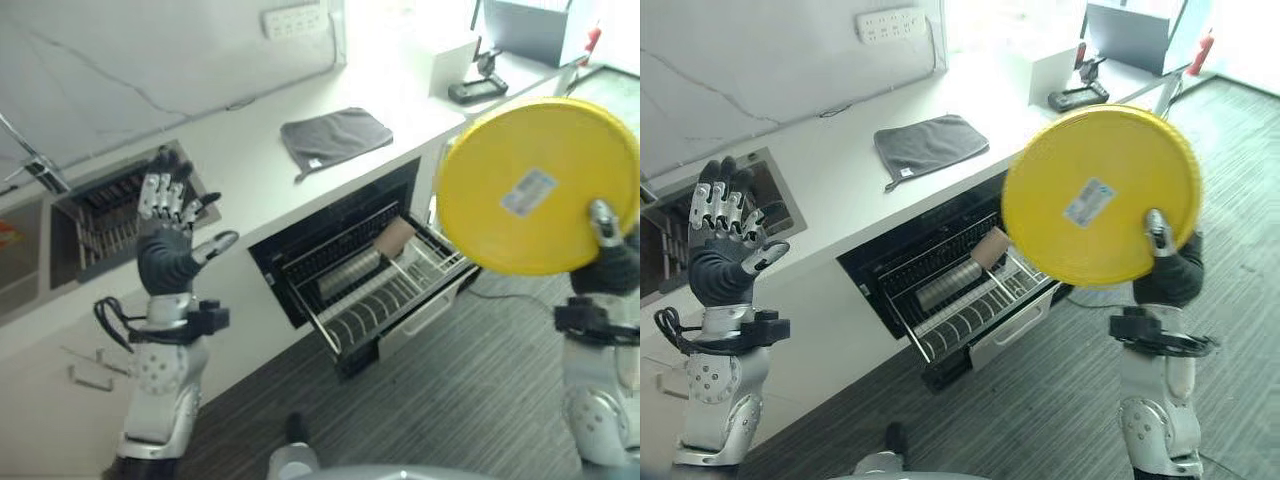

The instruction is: Place the dishes in the dishwasher.

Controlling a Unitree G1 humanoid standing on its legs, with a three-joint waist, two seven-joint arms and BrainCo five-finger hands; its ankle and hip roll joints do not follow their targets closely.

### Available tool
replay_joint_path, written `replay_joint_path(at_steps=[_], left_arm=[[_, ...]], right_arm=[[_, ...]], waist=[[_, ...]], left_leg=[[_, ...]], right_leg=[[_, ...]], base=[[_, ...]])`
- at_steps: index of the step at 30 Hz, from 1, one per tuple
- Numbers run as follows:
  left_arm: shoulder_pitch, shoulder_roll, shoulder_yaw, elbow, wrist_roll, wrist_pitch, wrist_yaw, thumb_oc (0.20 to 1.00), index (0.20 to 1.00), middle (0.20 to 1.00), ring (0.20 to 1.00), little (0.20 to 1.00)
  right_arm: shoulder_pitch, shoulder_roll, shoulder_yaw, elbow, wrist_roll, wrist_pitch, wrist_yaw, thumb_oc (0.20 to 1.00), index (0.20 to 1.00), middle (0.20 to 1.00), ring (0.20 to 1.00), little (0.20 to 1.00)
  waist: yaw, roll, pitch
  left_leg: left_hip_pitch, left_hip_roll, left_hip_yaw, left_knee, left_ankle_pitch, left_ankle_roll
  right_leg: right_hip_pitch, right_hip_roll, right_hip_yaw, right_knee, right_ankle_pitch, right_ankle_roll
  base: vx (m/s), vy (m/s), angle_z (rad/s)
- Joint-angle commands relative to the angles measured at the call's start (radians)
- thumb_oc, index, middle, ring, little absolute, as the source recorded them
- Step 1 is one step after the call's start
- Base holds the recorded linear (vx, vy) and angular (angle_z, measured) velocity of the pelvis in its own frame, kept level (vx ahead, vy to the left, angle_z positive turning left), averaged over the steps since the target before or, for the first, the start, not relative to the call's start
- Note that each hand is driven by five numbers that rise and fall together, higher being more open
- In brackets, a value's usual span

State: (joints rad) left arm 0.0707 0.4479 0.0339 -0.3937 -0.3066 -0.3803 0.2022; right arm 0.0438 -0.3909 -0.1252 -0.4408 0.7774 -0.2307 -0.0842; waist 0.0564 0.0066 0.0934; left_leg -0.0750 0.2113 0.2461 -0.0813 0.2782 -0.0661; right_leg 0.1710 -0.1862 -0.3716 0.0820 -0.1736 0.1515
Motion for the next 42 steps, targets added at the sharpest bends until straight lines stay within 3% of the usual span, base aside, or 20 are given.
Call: replay_joint_path(at_steps=[1, 4, 6, 7, 9, 11, 12, 13, 14, 15, 16, 20, 23, 26, 31, 36, 38, 39, 40, 42], left_arm=[[-0.111, 0.07, 0.048, -0.053, 0.124, -0.065, 0.047, 1.0, 1.0, 1.0, 1.0, 1.0], [-0.129, 0.082, 0.045, -0.048, 0.151, -0.059, 0.04, 1.0, 1.0, 1.0, 1.0, 1.0], [-0.145, 0.088, 0.046, -0.043, 0.086, -0.036, -0.006, 1.0, 1.0, 1.0, 1.0, 1.0], [-0.157, 0.076, 0.038, -0.027, 0.04, -0.036, -0.061, 1.0, 1.0, 1.0, 1.0, 1.0], [-0.18, 0.059, 0.01, -0.002, 0.096, -0.072, -0.083, 1.0, 1.0, 1.0, 1.0, 1.0], [-0.205, 0.064, -0.003, 0.003, 0.13, -0.074, -0.067, 1.0, 1.0, 1.0, 1.0, 1.0], [-0.215, 0.068, -0.003, 0.005, 0.131, -0.068, -0.062, 1.0, 1.0, 1.0, 1.0, 1.0], [-0.237, 0.081, -0.003, 0.009, 0.132, -0.054, -0.044, 1.0, 1.0, 1.0, 1.0, 1.0], [-0.244, 0.091, 0.001, 0.011, 0.133, -0.048, -0.025, 1.0, 1.0, 1.0, 1.0, 1.0], [-0.242, 0.099, 0.008, 0.012, 0.135, -0.049, -0.009, 1.0, 1.0, 1.0, 1.0, 1.0], [-0.226, 0.117, 0.026, 0.015, 0.144, -0.062, 0.032, 1.0, 1.0, 1.0, 1.0, 1.0], [-0.178, 0.101, 0.047, -0.004, 0.168, -0.063, 0.041, 1.0, 1.0, 1.0, 1.0, 1.0], [-0.105, 0.068, 0.046, -0.026, 0.168, -0.05, 0.075, 1.0, 1.0, 1.0, 1.0, 1.0], [-0.078, 0.07, 0.056, -0.027, 0.161, -0.059, 0.081, 1.0, 1.0, 1.0, 1.0, 1.0], [-0.053, 0.095, 0.088, -0.018, 0.197, -0.032, 0.118, 1.0, 1.0, 1.0, 1.0, 1.0], [-0.017, 0.09, 0.138, 0.006, 0.129, -0.044, 0.119, 1.0, 1.0, 1.0, 1.0, 1.0], [0.037, 0.073, 0.171, 0.014, 0.05, -0.048, 0.037, 1.0, 1.0, 1.0, 1.0, 1.0], [0.075, 0.062, 0.168, 0.011, -0.077, -0.055, -0.104, 1.0, 1.0, 1.0, 1.0, 1.0], [0.146, 0.041, 0.171, 0.023, -0.027, -0.044, -0.17, 1.0, 1.0, 1.0, 1.0, 1.0], [0.193, 0.053, 0.17, 0.047, -0.011, -0.039, -0.182, 1.0, 1.0, 1.0, 1.0, 1.0]], right_arm=[[-0.132, -0.013, -0.058, -0.046, -0.051, -0.053, -0.016, 0.2, 0.2, 0.2, 0.2, 0.2], [-0.139, -0.032, -0.07, -0.046, -0.084, -0.069, -0.04, 0.2, 0.2, 0.2, 0.2, 0.2], [-0.134, -0.03, -0.083, -0.049, -0.085, -0.091, -0.05, 0.2, 0.2, 0.2, 0.2, 0.2], [-0.121, -0.012, -0.087, -0.057, -0.098, -0.119, -0.051, 0.2, 0.2, 0.2, 0.2, 0.2], [-0.102, 0.013, -0.09, -0.059, -0.134, -0.142, -0.044, 0.2, 0.2, 0.2, 0.2, 0.2], [-0.095, 0.031, -0.088, -0.036, -0.161, -0.155, 0.0, 0.2, 0.2, 0.2, 0.2, 0.2], [-0.094, 0.034, -0.087, -0.03, -0.174, -0.157, 0.01, 0.2, 0.2, 0.2, 0.2, 0.2], [-0.099, 0.031, -0.082, -0.019, -0.189, -0.168, 0.008, 0.2, 0.2, 0.2, 0.2, 0.2], [-0.112, 0.028, -0.075, -0.01, -0.184, -0.173, 0.009, 0.2, 0.2, 0.2, 0.2, 0.2], [-0.124, 0.032, -0.069, -0.003, -0.188, -0.176, 0.01, 0.2, 0.2, 0.2, 0.2, 0.2], [-0.129, 0.043, -0.06, -0.003, -0.211, -0.186, 0.014, 0.2, 0.2, 0.2, 0.2, 0.2], [-0.098, 0.035, -0.065, -0.03, -0.224, -0.146, 0.011, 0.2, 0.2, 0.2, 0.2, 0.2], [-0.109, -0.027, -0.07, -0.036, -0.231, -0.112, -0.008, 0.2, 0.2, 0.2, 0.2, 0.2], [-0.103, -0.065, -0.091, -0.049, -0.255, -0.123, -0.032, 0.2, 0.2, 0.2, 0.2, 0.2], [-0.109, -0.108, -0.095, -0.056, -0.422, -0.115, -0.08, 0.2, 0.2, 0.2, 0.2, 0.2], [-0.071, -0.128, -0.127, -0.058, -0.549, -0.15, -0.091, 0.2, 0.2, 0.2, 0.2, 0.2], [-0.025, -0.165, -0.17, -0.074, -0.741, -0.183, -0.13, 0.2, 0.2, 0.2, 0.2, 0.2], [0.003, -0.181, -0.202, -0.074, -0.753, -0.178, -0.133, 0.2, 0.2, 0.2, 0.2, 0.2], [0.048, -0.182, -0.235, -0.065, -0.795, -0.205, -0.119, 0.2, 0.2, 0.2, 0.2, 0.2], [0.081, -0.196, -0.253, -0.075, -0.838, -0.228, -0.119, 0.2, 0.2, 0.2, 0.2, 0.2]], waist=[[-0.002, -0.011, 0.02], [0.021, -0.022, 0.02], [0.035, -0.037, 0.022], [0.037, -0.059, 0.032], [0.008, -0.063, 0.044], [-0.024, -0.06, 0.051], [-0.027, -0.06, 0.052], [-0.033, -0.065, 0.052], [-0.036, -0.072, 0.056], [-0.037, -0.075, 0.06], [-0.05, -0.073, 0.071], [-0.051, -0.074, 0.054], [-0.051, -0.059, 0.021], [-0.056, -0.043, 0.014], [-0.058, -0.022, 0.0], [-0.05, -0.027, -0.004], [-0.036, -0.039, -0.003], [-0.027, -0.047, 0.001], [-0.014, -0.053, 0.009], [-0.01, -0.056, 0.014]], left_leg=[[0.087, 0.068, -0.006, -0.006, -0.199, -0.09], [0.098, 0.025, -0.023, -0.006, -0.225, -0.079], [0.101, -0.007, -0.044, -0.006, -0.243, -0.061], [0.102, -0.044, -0.074, 0.002, -0.265, -0.027], [0.108, -0.079, -0.141, 0.001, -0.278, 0.021], [0.118, -0.082, -0.17, -0.006, -0.287, 0.031], [0.118, -0.078, -0.176, -0.006, -0.289, 0.026], [0.118, -0.065, -0.18, -0.005, -0.297, 0.01], [0.124, -0.052, -0.171, -0.005, -0.306, -0.006], [0.132, -0.035, -0.159, -0.006, -0.31, -0.017], [0.143, -0.003, -0.164, -0.006, -0.309, -0.02], [0.149, 0.041, -0.165, -0.006, -0.309, -0.034], [0.151, 0.101, -0.086, -0.006, -0.272, -0.07], [0.144, 0.11, -0.054, -0.006, -0.262, -0.081], [0.158, 0.094, -0.079, -0.006, -0.282, -0.086], [0.169, 0.069, -0.099, -0.006, -0.302, -0.082], [0.171, 0.059, -0.107, -0.006, -0.314, -0.08], [0.166, 0.058, -0.111, -0.006, -0.315, -0.079], [0.159, 0.058, -0.116, -0.006, -0.317, -0.08], [0.155, 0.06, -0.115, -0.006, -0.315, -0.079]], right_leg=[[0.02, -0.058, -0.02, -0.169, 0.141, 0.028], [0.056, -0.11, -0.055, -0.169, 0.167, 0.049], [0.076, -0.131, -0.069, -0.147, 0.169, 0.047], [0.049, -0.162, -0.046, 0.003, 0.182, 0.043], [-0.07, -0.154, 0.079, 0.214, 0.21, 0.026], [-0.142, -0.109, 0.163, 0.205, 0.191, -0.001], [-0.143, -0.103, 0.171, 0.166, 0.185, -0.005], [-0.135, -0.107, 0.183, -0.003, 0.2, 0.001], [-0.138, -0.116, 0.175, -0.111, 0.26, 0.017], [-0.14, -0.119, 0.164, -0.166, 0.307, 0.028], [-0.175, -0.113, 0.222, -0.158, 0.324, 0.028], [-0.154, -0.085, 0.211, -0.169, 0.27, 0.036], [-0.121, -0.053, 0.17, -0.169, 0.208, 0.028], [-0.105, -0.053, 0.128, -0.169, 0.195, 0.024], [-0.09, -0.073, 0.121, -0.169, 0.191, 0.04], [-0.078, -0.103, 0.111, -0.169, 0.208, 0.05], [-0.073, -0.119, 0.094, -0.169, 0.219, 0.055], [-0.073, -0.125, 0.084, -0.169, 0.225, 0.057], [-0.074, -0.128, 0.076, -0.169, 0.23, 0.058], [-0.074, -0.128, 0.071, -0.169, 0.231, 0.061]], base=[[0.1, 0.419, 0.0], [0.09, 0.354, 0.09], [0.14, 0.308, 0.34], [0.18, 0.297, 0.43], [0.17, 0.189, 0.57], [0.18, -0.05, 0.9], [0.23, -0.3, 0.52], [0.22, -0.425, 0.22], [0.23, -0.49, 0.13], [0.21, -0.632, 0.02], [0.2, -0.545, 0.05], [0.23, -0.42, 0.5], [0.2, -0.241, 0.75], [0.04, -0.064, 0.35], [0.06, 0.073, 0.09], [0.07, 0.088, 0.08], [0.04, 0.073, 0.18], [-0.02, 0.011, 0.29], [-0.05, -0.021, 0.25], [-0.05, -0.01, 0.2]])
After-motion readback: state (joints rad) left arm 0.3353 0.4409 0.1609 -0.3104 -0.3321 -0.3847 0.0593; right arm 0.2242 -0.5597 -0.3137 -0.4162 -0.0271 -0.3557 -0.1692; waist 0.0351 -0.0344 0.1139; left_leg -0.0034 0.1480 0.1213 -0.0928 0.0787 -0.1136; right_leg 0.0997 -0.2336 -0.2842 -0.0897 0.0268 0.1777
